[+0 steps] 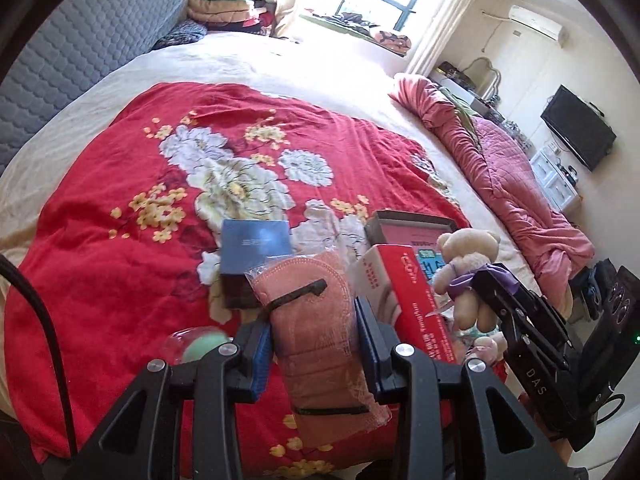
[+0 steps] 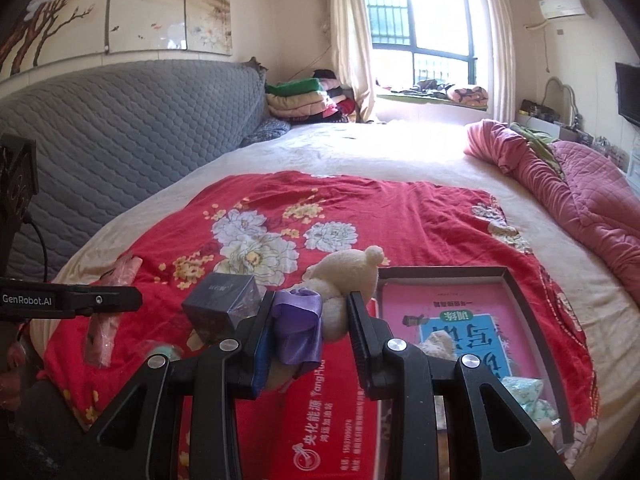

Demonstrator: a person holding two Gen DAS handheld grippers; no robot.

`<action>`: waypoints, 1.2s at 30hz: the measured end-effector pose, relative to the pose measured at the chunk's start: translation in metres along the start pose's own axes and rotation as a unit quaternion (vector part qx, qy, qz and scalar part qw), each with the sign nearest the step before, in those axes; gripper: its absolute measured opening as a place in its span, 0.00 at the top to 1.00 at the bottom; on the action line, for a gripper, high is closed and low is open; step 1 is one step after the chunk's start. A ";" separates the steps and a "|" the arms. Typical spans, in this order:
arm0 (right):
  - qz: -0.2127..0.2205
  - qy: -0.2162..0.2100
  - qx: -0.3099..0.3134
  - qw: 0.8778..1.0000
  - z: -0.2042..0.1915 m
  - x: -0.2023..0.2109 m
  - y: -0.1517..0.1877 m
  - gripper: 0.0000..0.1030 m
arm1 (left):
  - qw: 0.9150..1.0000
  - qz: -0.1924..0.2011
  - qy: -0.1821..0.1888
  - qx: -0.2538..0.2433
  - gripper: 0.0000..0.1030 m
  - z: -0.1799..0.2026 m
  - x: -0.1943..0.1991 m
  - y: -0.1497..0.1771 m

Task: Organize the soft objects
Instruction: 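Carry the towel bag with the left gripper while the right carries the bear over the tray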

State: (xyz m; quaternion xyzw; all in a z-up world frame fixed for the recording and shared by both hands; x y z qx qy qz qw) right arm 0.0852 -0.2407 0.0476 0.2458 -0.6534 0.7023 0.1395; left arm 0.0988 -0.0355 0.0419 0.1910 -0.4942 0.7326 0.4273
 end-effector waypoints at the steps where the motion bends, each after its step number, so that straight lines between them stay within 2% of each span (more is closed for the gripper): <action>1: 0.003 0.005 -0.006 1.000 0.007 0.004 0.000 0.66 | 1.000 -0.001 0.004 -0.007 0.64 0.010 -0.003 -0.002; 8: 0.014 0.043 -0.057 0.997 0.070 0.024 0.007 0.66 | 0.997 -0.019 0.030 -0.071 0.64 0.083 -0.032 -0.010; 16: 0.007 0.074 -0.105 0.992 0.127 0.033 0.026 0.66 | 0.988 -0.061 0.058 -0.129 0.64 0.149 -0.081 0.000; 24: -0.002 0.074 -0.119 0.990 0.145 0.033 0.040 0.66 | 0.983 -0.087 0.049 -0.157 0.64 0.176 -0.118 0.008; 36: -0.036 0.064 -0.127 0.989 0.153 0.015 0.058 0.66 | 0.976 -0.117 0.027 -0.179 0.63 0.186 -0.158 0.015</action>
Point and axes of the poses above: each gripper's, at about its wrist camera, not at the fingertips, and x roughly against the way its jaws point, z to its right, y to its underside, the point moved 1 cm from there along -x, roughly the way its jaws point, and after that the axes turned 8 degrees about y, right-handed, at the moved point
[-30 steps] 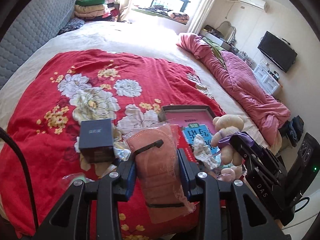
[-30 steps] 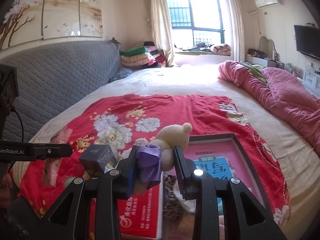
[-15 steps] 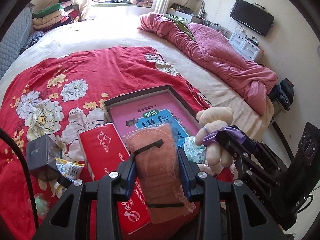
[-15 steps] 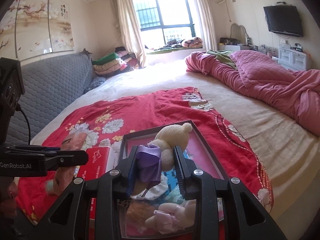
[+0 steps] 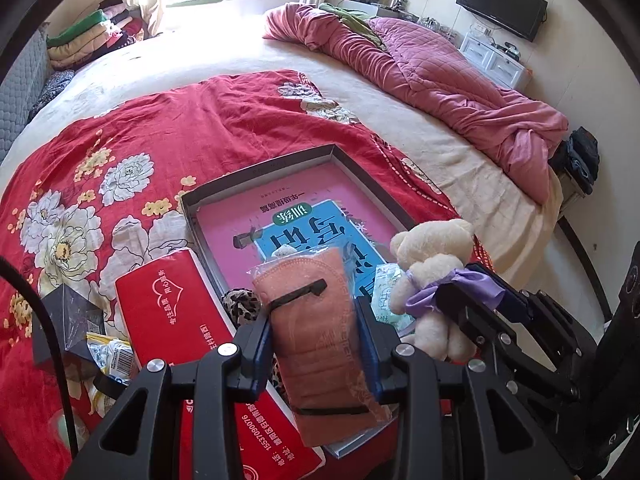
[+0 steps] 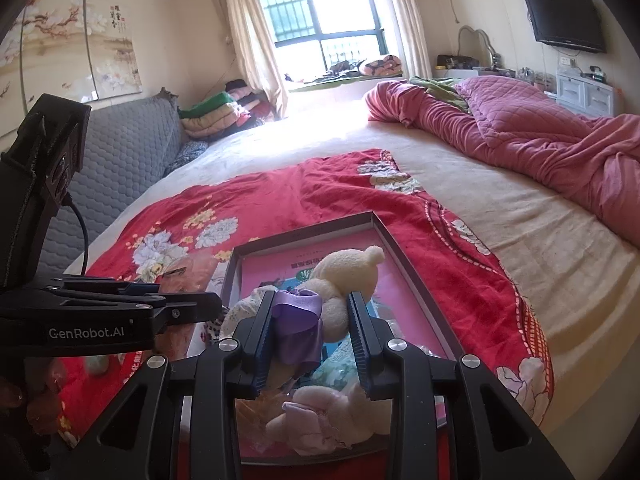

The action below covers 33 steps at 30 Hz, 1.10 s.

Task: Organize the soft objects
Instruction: 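Carry the towel bag with the left gripper while the right carries the bear over the tray, then open the left gripper over the tray while the right releases the plush bear there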

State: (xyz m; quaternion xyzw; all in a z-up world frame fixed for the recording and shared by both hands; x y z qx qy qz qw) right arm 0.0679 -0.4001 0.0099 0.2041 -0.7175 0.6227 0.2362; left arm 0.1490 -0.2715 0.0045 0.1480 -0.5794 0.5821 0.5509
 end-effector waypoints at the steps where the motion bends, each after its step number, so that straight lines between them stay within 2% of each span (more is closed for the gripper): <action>1: -0.003 -0.001 0.001 1.000 0.000 -0.002 0.001 0.66 | 1.000 -0.003 0.001 -0.001 0.63 0.000 -0.003 0.000; 13: -0.045 -0.003 0.017 0.999 -0.002 -0.024 0.014 0.63 | 0.999 -0.036 0.015 0.002 0.63 -0.003 -0.033 0.001; 20: -0.061 0.002 0.014 0.998 0.003 -0.031 0.019 0.62 | 0.999 -0.040 0.019 0.007 0.63 -0.008 -0.041 0.001; 28: -0.057 0.016 0.020 0.998 0.002 -0.028 0.017 0.52 | 0.999 -0.047 0.022 0.005 0.62 -0.006 -0.047 0.001; 30: -0.051 0.026 0.023 0.998 0.002 -0.025 0.016 0.42 | 0.999 -0.046 0.023 0.007 0.62 -0.006 -0.048 0.001; 33: -0.041 0.040 0.025 0.998 0.003 -0.022 0.015 0.36 | 0.999 -0.046 0.020 0.003 0.62 -0.005 -0.048 0.001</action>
Point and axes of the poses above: each gripper's, at about its wrist camera, not at the fingertips, and x roughly against the way its jaws point, z to its right, y to its underside, the point moved 1 cm from there along -x, roughly the way its jaws point, and after that the axes turned 8 degrees about y, right-handed, at the moved point
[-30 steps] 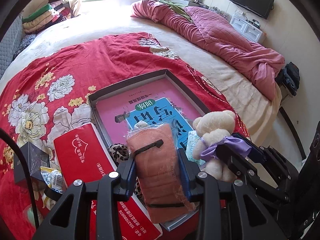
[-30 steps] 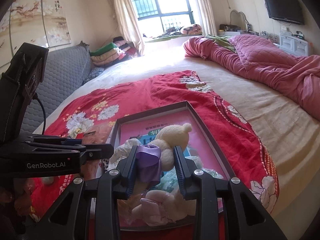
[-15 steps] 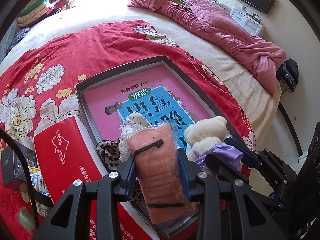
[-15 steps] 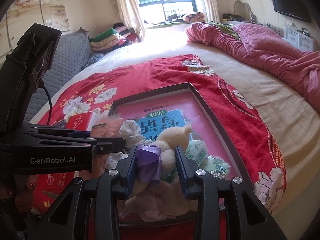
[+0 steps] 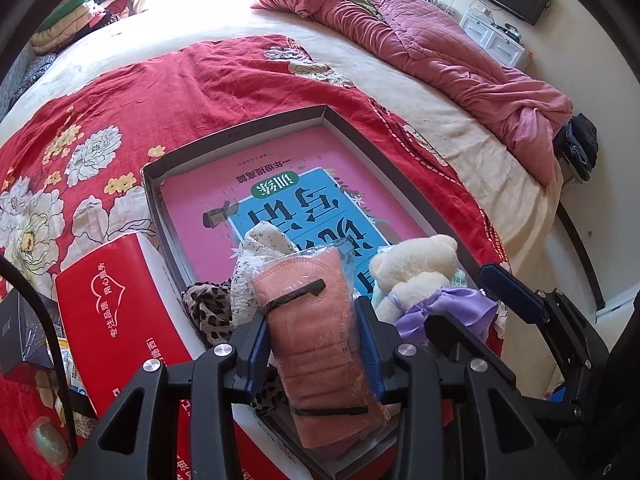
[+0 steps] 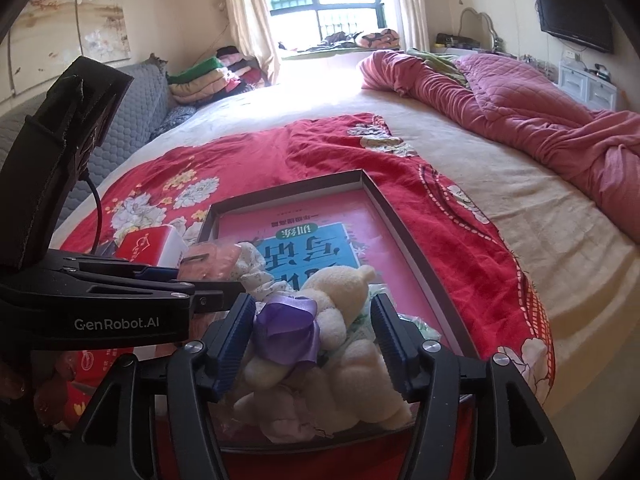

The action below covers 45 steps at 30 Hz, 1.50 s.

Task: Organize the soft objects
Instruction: 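Open the left gripper over the tray while the right releases the plush bear there, then move both grippers back from the tray to the green sponge and snack packet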

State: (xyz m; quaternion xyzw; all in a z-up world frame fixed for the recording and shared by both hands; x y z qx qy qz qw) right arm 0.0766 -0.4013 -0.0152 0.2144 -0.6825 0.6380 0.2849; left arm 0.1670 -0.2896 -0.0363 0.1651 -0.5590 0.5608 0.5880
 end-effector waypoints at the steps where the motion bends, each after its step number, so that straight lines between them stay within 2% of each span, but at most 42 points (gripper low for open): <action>1: 0.005 0.007 -0.001 1.000 0.001 0.002 0.000 0.35 | 1.000 0.000 -0.001 -0.002 0.61 0.001 0.000 0.000; 5: 0.023 0.035 -0.006 0.999 0.009 0.008 -0.003 0.28 | 1.000 0.007 0.003 -0.001 0.60 0.001 0.002 -0.002; 11: 0.044 0.060 -0.047 0.996 0.027 0.016 -0.006 0.28 | 1.000 0.011 0.002 -0.002 0.58 0.002 0.006 -0.003; 13: 0.052 0.065 -0.066 0.994 0.034 0.019 -0.006 0.27 | 1.000 0.016 0.006 -0.003 0.55 0.002 0.010 -0.004; 15: 0.062 0.055 -0.092 0.992 0.042 0.023 -0.006 0.23 | 1.000 0.020 0.007 -0.006 0.48 0.004 0.013 -0.004; 20: 0.082 0.027 -0.135 0.987 0.054 0.031 -0.007 0.23 | 0.999 0.030 0.012 -0.008 0.44 0.006 0.022 -0.004; 22: 0.087 0.010 -0.156 0.984 0.057 0.033 -0.008 0.23 | 0.999 0.034 0.012 -0.010 0.39 0.007 0.026 -0.003; 24: 0.095 0.002 -0.168 0.981 0.059 0.037 -0.008 0.23 | 0.999 0.039 0.009 -0.012 0.37 0.008 0.031 -0.003; 32: 0.125 -0.007 -0.165 0.978 0.052 0.052 -0.013 0.23 | 0.998 0.060 0.001 -0.013 0.31 0.007 0.055 0.003; 38: 0.127 -0.059 -0.152 0.978 0.032 0.059 -0.022 0.22 | 0.997 0.082 -0.004 -0.004 0.29 -0.001 0.081 0.014; 45: 0.126 -0.098 -0.124 0.979 0.000 0.069 -0.032 0.22 | 0.994 0.103 -0.020 -0.002 0.28 -0.016 0.111 0.031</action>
Point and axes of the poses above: each gripper's, at about its wrist camera, not at the fingertips, and x roughly against the way its jaws point, z to its right, y to its underside, the point moved 1 cm from there along -x, roughly the way its jaws point, and after that the axes turned 8 degrees about y, right-handed, at the moved point
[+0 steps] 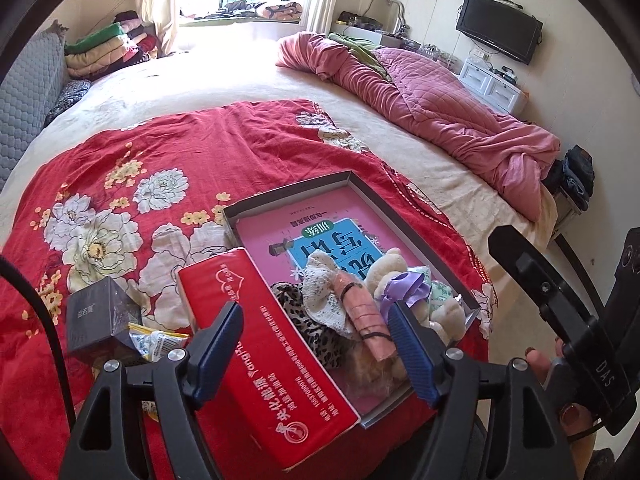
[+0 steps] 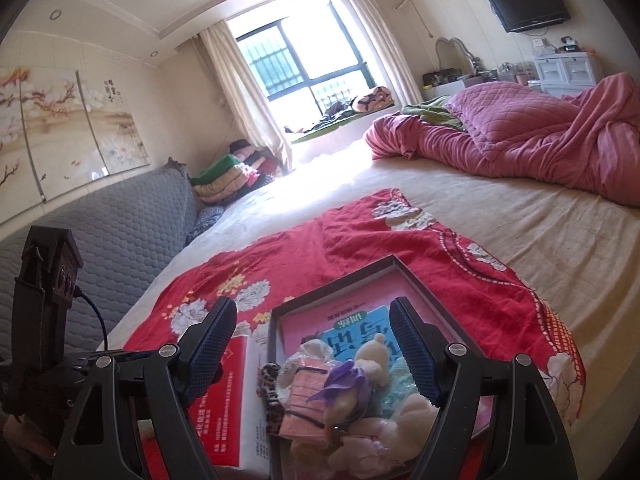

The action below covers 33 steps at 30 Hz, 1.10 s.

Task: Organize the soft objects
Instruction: 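Move both grippers back from the tray to the green sponge and snack packet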

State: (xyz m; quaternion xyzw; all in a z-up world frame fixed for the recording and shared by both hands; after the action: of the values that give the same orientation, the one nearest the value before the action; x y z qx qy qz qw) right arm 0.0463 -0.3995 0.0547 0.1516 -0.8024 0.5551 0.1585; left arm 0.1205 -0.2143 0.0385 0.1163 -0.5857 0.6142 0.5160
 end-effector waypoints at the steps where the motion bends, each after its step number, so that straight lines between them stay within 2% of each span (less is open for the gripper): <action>1: -0.002 -0.002 0.000 1.000 -0.004 0.000 0.000 0.22 | 1.000 0.002 -0.001 0.002 0.28 -0.002 0.003 0.001; 9: -0.004 -0.001 0.020 1.000 -0.028 0.009 -0.002 0.22 | 1.000 0.016 -0.007 0.020 0.27 -0.025 0.030 0.016; 17: -0.004 0.009 0.103 0.995 -0.080 0.016 0.003 0.22 | 0.999 0.024 -0.021 0.041 0.27 -0.055 0.054 0.036; 21: -0.011 0.015 0.142 0.990 -0.104 0.014 0.010 0.22 | 0.997 0.030 -0.030 0.059 0.27 -0.077 0.069 0.049; 33: -0.038 -0.013 0.199 0.979 -0.159 0.004 0.027 0.22 | 0.988 0.035 -0.070 0.135 0.27 -0.156 0.102 0.092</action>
State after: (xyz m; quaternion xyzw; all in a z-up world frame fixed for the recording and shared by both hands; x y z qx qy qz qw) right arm 0.0446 -0.2416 0.0867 0.2181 -0.6713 0.6954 0.1353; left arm 0.0772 -0.0127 0.0150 0.2069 -0.5355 0.6957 0.4318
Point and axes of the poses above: each gripper's, at about its wrist camera, not at the fingertips, and x roughly against the way its jaws point, z to its right, y to its underside, the point moved 1 cm from there along -x, roughly the way its jaws point, and after that the axes turned 8 degrees about y, right-handed, at the moved point
